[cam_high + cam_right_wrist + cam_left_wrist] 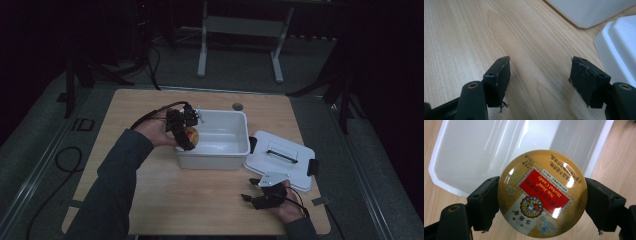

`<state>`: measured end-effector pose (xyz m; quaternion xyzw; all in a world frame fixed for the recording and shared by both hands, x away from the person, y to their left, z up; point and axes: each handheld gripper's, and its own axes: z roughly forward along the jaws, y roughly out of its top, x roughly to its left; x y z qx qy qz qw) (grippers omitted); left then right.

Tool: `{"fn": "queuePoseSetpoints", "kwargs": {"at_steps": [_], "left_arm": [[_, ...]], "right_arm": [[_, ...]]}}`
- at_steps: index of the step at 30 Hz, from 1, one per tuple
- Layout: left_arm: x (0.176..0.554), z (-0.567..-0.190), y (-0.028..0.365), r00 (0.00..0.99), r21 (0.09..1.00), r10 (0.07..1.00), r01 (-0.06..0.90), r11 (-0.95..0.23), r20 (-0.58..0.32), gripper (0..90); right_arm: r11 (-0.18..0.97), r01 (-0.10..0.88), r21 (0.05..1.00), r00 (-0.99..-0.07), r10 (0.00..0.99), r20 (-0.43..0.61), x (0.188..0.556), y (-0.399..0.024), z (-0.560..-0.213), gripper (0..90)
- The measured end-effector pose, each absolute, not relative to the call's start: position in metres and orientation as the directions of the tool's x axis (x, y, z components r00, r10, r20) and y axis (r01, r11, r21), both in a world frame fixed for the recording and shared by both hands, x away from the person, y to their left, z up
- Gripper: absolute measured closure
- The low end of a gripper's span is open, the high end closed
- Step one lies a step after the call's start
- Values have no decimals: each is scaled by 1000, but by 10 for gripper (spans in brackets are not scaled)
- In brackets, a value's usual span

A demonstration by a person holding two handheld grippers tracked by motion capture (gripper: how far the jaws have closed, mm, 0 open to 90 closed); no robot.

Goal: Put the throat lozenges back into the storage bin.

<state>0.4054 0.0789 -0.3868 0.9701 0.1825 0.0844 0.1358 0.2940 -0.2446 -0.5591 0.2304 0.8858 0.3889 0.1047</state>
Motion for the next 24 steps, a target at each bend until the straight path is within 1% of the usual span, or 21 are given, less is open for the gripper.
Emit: {"fn": "queuePoseSetpoints", "kwargs": {"at_steps": [8, 11, 13, 16, 19, 24], "left_arm": [[409, -386, 78, 915, 313, 390, 341, -886, 107, 194], [410, -386, 77, 915, 313, 389, 340, -887, 109, 209], [411, -386, 76, 910, 316, 398, 346, -884, 116, 178], [411, -385, 78, 910, 325, 399, 346, -880, 114, 168], [410, -384, 81, 908, 335, 401, 343, -878, 121, 182], [407, -380, 89, 906, 355, 404, 338, -872, 130, 237]], "right_arm": [[592, 326, 737, -872, 489, -7, 294, -245, -559, 322], [592, 326, 737, -872, 489, -7, 294, -245, -559, 321], [592, 325, 737, -873, 488, -7, 294, -245, -559, 320], [592, 325, 737, -873, 487, -7, 294, -245, -559, 319], [593, 325, 737, -873, 487, -7, 294, -245, -559, 319], [593, 325, 737, -873, 487, -7, 294, -245, -559, 319]]}}
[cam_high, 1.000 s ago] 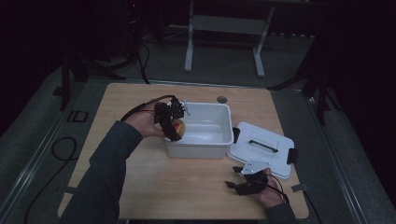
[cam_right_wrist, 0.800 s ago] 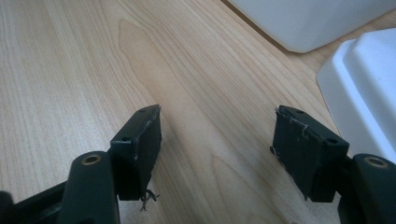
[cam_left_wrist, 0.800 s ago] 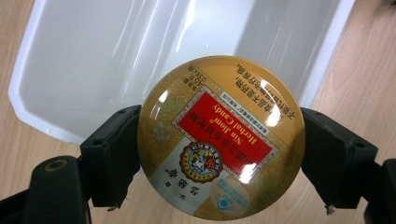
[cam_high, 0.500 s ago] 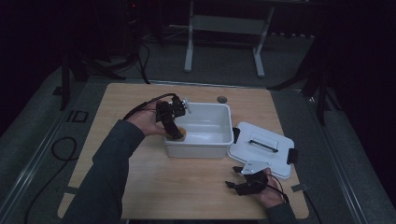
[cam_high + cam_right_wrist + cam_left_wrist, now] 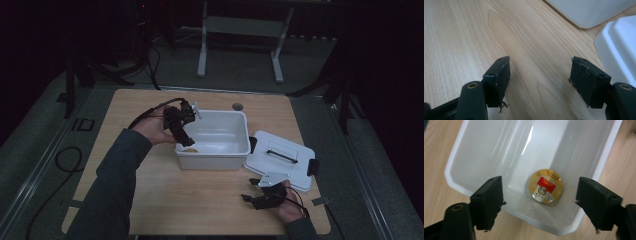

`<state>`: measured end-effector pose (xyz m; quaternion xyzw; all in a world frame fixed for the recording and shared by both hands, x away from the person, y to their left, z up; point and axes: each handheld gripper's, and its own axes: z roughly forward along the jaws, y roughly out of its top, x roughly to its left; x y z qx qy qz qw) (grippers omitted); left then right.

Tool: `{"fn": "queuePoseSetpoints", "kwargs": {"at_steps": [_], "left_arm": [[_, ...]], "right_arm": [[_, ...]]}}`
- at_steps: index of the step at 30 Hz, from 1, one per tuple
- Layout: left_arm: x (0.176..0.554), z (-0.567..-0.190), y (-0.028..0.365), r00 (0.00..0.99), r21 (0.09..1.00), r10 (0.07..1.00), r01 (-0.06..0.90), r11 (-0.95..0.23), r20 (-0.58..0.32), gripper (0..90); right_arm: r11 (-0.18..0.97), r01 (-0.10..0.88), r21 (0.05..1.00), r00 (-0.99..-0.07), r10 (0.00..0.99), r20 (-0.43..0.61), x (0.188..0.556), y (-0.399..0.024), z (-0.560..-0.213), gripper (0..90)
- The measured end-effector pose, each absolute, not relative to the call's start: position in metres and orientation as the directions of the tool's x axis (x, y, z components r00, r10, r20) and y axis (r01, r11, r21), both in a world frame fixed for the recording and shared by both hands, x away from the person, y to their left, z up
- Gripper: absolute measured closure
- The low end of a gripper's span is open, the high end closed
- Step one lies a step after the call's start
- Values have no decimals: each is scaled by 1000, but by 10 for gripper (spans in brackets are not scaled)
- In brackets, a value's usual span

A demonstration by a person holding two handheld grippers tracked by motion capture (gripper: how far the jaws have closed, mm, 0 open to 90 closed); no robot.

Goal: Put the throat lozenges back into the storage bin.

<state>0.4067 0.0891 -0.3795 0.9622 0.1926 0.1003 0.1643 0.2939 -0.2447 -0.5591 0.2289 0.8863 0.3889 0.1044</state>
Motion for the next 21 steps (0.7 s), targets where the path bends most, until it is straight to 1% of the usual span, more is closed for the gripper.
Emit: {"fn": "queuePoseSetpoints", "kwargs": {"at_steps": [2, 9, 11, 13, 18, 21], "left_arm": [[404, -377, 93, 903, 368, 405, 331, -869, 144, 274], [391, -370, 105, 895, 418, 412, 313, -853, 170, 336], [389, -370, 108, 891, 421, 417, 313, -851, 181, 338], [382, -372, 119, 878, 430, 435, 321, -844, 198, 346], [376, -376, 134, 866, 449, 462, 341, -826, 194, 348], [371, -380, 140, 860, 475, 474, 342, -811, 189, 353]], "right_arm": [[593, 325, 737, -873, 487, -7, 294, -245, -559, 319], [592, 325, 737, -873, 487, -7, 294, -245, -559, 319], [593, 325, 737, -873, 487, -7, 294, -245, -559, 320], [593, 324, 737, -873, 487, -7, 294, -245, -559, 319], [593, 324, 737, -873, 487, -8, 294, -245, -559, 319], [593, 325, 737, -873, 488, -7, 294, -245, -559, 319]]}}
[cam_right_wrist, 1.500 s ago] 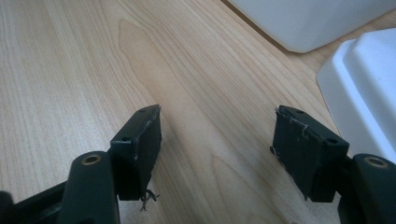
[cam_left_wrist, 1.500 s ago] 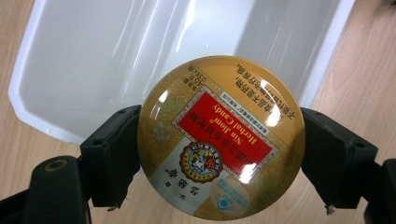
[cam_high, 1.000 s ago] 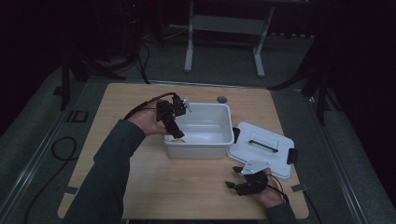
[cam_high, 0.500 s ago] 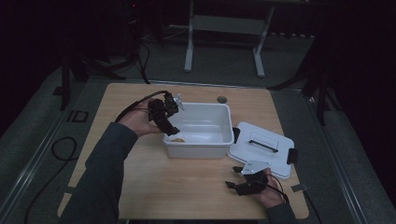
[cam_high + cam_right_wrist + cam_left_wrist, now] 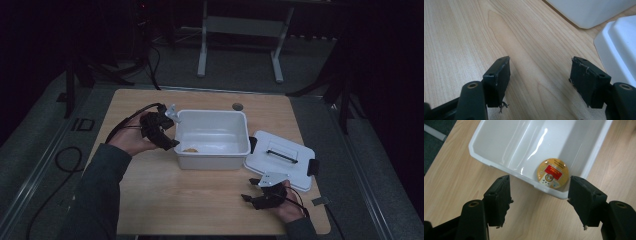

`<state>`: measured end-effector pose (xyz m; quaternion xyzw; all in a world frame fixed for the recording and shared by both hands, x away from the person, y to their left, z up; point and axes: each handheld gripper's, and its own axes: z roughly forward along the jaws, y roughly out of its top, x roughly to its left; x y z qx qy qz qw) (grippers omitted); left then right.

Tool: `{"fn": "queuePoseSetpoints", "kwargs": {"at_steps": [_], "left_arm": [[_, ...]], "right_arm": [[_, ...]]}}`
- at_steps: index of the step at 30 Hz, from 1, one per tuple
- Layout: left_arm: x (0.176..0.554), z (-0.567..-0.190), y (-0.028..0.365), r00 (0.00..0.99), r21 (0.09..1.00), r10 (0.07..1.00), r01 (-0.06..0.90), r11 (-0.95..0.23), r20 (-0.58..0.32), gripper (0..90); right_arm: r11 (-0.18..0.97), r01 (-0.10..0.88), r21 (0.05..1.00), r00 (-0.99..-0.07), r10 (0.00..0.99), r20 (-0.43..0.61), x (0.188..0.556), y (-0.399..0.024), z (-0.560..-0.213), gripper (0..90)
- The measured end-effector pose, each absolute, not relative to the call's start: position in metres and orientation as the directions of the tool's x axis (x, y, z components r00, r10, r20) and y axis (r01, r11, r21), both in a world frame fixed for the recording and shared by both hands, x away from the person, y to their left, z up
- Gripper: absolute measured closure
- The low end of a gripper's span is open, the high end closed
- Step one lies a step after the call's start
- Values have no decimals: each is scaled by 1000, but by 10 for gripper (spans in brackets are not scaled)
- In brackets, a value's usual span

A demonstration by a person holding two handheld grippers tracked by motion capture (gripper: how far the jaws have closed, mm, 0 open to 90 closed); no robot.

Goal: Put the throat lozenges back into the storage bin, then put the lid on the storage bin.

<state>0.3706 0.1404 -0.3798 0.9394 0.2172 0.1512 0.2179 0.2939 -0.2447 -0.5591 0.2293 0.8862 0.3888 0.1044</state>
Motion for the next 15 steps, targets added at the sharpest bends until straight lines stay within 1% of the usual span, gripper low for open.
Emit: {"fn": "queuePoseSetpoints", "kwargs": {"at_steps": [3, 5, 15], "left_arm": [[364, -384, 144, 853, 479, 480, 341, -809, 203, 354], [360, -386, 147, 852, 499, 489, 345, -795, 189, 355], [335, -404, 152, 857, 487, 472, 328, -809, 207, 391]], "right_arm": [[593, 325, 737, -873, 487, -7, 294, -245, -559, 319], [592, 325, 737, -873, 487, -6, 294, -245, -559, 319], [594, 324, 737, -874, 486, -8, 294, -245, -559, 319]]}}
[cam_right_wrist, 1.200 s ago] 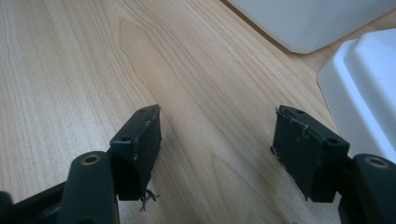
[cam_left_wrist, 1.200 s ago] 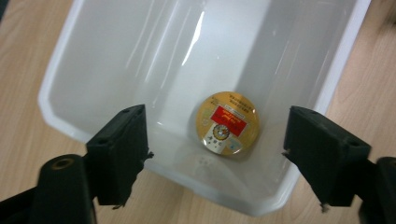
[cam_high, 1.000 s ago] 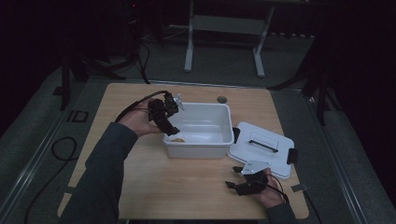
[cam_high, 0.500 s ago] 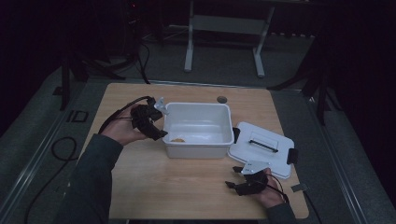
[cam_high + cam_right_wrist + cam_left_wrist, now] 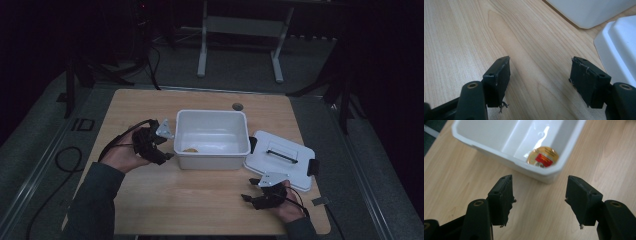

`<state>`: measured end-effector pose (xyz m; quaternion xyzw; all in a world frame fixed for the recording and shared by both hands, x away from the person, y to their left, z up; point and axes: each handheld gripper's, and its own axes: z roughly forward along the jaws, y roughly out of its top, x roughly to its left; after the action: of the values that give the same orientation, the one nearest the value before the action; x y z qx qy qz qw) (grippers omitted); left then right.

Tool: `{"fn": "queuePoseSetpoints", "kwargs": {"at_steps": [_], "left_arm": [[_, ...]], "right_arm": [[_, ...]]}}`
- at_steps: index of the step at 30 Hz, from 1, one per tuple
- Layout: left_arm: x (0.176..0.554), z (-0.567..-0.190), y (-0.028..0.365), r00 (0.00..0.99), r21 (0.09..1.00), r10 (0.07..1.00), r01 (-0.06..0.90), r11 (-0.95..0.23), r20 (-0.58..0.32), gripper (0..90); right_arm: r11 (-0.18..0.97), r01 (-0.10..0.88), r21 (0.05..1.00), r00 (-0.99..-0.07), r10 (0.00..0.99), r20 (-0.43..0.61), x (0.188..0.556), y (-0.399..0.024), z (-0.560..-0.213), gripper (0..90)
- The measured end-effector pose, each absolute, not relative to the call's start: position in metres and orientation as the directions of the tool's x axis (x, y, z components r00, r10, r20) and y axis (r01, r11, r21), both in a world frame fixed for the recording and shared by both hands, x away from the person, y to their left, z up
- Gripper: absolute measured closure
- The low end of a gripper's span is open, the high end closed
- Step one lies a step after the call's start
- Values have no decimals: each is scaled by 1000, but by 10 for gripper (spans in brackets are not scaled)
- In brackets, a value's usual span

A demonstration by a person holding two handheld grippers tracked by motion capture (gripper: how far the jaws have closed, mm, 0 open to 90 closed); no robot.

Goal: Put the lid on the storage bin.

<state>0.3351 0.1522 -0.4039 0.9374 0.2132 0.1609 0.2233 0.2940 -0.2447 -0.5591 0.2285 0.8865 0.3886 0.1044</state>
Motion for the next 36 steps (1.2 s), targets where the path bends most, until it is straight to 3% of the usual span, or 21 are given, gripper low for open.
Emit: {"fn": "queuePoseSetpoints", "kwargs": {"at_steps": [18, 36], "left_arm": [[313, -444, 160, 871, 515, 468, 336, -788, 149, 491], [302, -497, 162, 868, 545, 492, 380, -747, 69, 530]], "right_arm": [[594, 324, 736, -874, 486, -8, 294, -245, -559, 319], [607, 333, 721, -868, 496, -16, 294, -244, -555, 345]]}}
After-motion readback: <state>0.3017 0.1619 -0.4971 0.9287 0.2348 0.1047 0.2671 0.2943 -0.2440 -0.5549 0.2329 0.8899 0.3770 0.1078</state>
